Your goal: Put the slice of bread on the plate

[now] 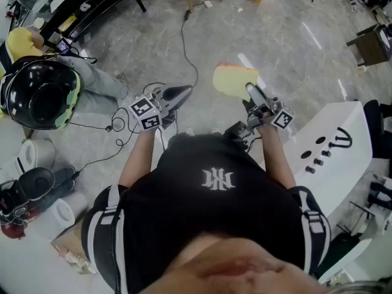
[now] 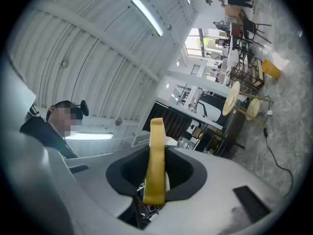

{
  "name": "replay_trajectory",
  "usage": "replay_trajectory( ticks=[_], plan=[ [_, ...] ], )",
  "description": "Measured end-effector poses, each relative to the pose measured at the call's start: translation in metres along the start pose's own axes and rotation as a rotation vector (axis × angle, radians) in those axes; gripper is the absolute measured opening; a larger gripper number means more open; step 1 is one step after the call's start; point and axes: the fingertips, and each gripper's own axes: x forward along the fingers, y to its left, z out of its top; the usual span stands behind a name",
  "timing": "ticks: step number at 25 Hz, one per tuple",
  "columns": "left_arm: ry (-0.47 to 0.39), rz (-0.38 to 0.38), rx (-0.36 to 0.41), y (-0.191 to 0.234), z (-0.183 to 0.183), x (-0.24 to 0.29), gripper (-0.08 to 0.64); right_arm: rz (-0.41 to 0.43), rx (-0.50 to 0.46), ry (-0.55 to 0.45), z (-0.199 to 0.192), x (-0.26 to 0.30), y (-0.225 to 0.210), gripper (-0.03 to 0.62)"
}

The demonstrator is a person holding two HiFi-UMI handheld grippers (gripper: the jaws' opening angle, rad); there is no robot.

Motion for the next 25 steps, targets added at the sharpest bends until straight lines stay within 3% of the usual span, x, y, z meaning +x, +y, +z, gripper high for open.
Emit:
replay_trajectory(
  ticks=[15,25],
  plan=[
    [0.048,-0.043,0.005,-0.010,-0.014,0.026,0.011,0.028,0.022,-0.012,0.011,0.000,-0.007,0.087],
    [0.049,0.029,0.003,0.002,-0.007,0.047,0.011,0.081,0.029,-0.005,0.034,-0.010,-0.021,0.088]
  ],
)
